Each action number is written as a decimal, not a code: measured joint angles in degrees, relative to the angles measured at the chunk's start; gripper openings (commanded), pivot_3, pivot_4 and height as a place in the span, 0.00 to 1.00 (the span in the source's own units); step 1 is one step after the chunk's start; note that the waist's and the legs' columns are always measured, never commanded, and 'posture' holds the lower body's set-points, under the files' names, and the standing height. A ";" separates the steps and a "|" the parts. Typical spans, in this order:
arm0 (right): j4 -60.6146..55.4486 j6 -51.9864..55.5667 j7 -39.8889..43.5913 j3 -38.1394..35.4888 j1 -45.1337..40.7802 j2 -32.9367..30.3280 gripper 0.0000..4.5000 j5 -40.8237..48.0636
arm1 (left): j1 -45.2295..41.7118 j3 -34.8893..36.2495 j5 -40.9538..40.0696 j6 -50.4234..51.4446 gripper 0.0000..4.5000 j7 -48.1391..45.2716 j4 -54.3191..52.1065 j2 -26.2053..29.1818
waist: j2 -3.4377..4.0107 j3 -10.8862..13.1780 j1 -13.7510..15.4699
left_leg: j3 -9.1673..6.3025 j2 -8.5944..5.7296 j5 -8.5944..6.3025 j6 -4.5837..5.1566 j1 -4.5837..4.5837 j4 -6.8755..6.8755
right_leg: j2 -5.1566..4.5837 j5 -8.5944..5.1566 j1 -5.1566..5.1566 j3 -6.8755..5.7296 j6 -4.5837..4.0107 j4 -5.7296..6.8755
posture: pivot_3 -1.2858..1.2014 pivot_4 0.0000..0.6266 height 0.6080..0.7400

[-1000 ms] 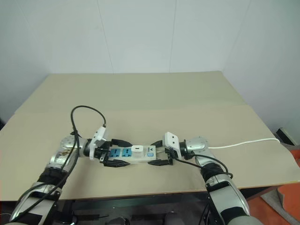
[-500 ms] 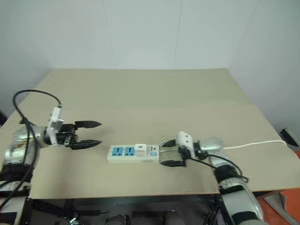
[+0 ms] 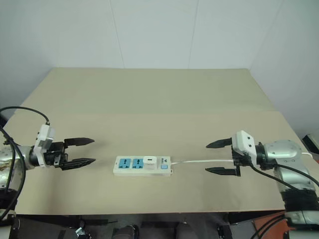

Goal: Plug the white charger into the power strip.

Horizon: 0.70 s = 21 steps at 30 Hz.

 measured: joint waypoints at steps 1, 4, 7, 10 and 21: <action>-0.88 0.48 -0.30 -0.30 0.95 -0.37 0.99 0.24 | 0.27 -0.02 0.00 0.00 1.00 0.25 -0.32 -0.27 | -0.01 0.00 0.02 | 0.00 0.00 0.00 0.00 0.00 0.01 | 0.00 0.00 0.00 0.00 0.00 0.00 | 0.52 0.24 1.00; -3.91 2.22 -1.18 -1.64 4.28 -1.49 0.99 0.77 | 0.42 -0.07 -0.02 0.09 1.00 0.80 -0.73 -1.31 | -0.01 0.00 0.05 | 0.00 0.00 0.00 0.00 0.02 0.02 | 0.01 -0.16 0.01 0.00 0.27 0.05 | 0.52 0.24 1.00; -6.69 4.34 -1.67 -2.84 6.29 -2.85 0.99 2.48 | 0.38 -0.11 -0.01 0.24 1.00 1.11 -0.88 -1.68 | -0.01 0.01 -0.11 | 0.00 0.00 0.00 0.00 0.06 0.04 | 0.01 -0.22 0.03 0.00 0.38 0.07 | 0.52 0.24 1.00; -8.65 5.80 -2.37 -4.50 7.11 -4.03 0.99 2.93 | 0.36 -0.19 0.04 0.25 1.00 1.12 -0.91 -1.74 | -0.01 0.01 -0.13 | 0.00 0.00 0.00 0.00 0.10 0.04 | 0.01 -0.23 0.06 0.01 0.38 0.08 | 0.52 0.24 1.00; -11.53 6.80 -4.90 -6.52 11.86 -4.49 0.99 3.27 | 0.00 -1.48 0.05 0.59 1.00 2.07 -0.94 -2.71 | -0.01 0.00 0.01 | -0.01 -0.01 0.00 0.00 0.13 0.12 | 0.01 -0.22 0.12 0.01 0.38 0.14 | 0.52 0.24 1.00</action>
